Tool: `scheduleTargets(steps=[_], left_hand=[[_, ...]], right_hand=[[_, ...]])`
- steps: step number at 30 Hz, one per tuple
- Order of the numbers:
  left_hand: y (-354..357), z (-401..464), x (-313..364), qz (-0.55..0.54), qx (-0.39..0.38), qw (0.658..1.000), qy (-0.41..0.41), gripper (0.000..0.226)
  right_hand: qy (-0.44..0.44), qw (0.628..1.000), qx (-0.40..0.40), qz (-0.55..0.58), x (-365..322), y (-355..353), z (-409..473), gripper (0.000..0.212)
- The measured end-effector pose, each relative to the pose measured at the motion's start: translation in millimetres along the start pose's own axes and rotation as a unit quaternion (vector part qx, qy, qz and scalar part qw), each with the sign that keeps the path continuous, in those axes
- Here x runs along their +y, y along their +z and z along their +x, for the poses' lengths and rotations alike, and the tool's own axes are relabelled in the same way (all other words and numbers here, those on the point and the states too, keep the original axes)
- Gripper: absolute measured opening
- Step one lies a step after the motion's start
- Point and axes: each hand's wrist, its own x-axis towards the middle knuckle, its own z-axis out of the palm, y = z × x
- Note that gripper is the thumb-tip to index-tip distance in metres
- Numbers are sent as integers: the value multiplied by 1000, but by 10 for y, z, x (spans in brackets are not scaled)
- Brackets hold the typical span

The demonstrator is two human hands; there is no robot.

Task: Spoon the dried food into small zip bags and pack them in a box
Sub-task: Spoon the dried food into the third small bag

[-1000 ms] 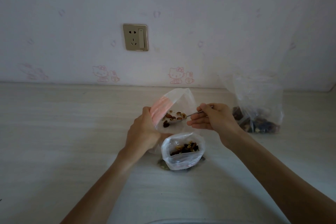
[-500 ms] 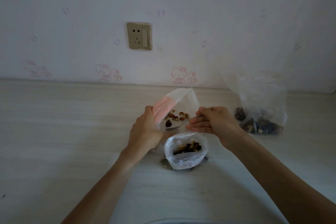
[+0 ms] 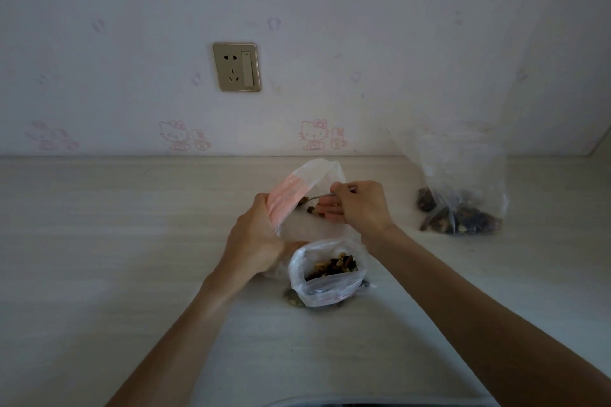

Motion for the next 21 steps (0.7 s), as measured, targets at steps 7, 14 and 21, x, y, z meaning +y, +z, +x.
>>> scheduleTargets(steps=[7, 14, 21], left_hand=[[6, 78, -34, -103, 113, 987, -39, 24], [37, 101, -42, -94, 144, 984, -32, 30], [0, 118, -43, -79, 162, 983, -45, 28]], right_hand=[[17, 999, 9, -47, 3, 60, 65, 20], [67, 997, -7, -37, -92, 99, 41, 19], [83, 996, -39, -5, -124, -20, 19, 18]])
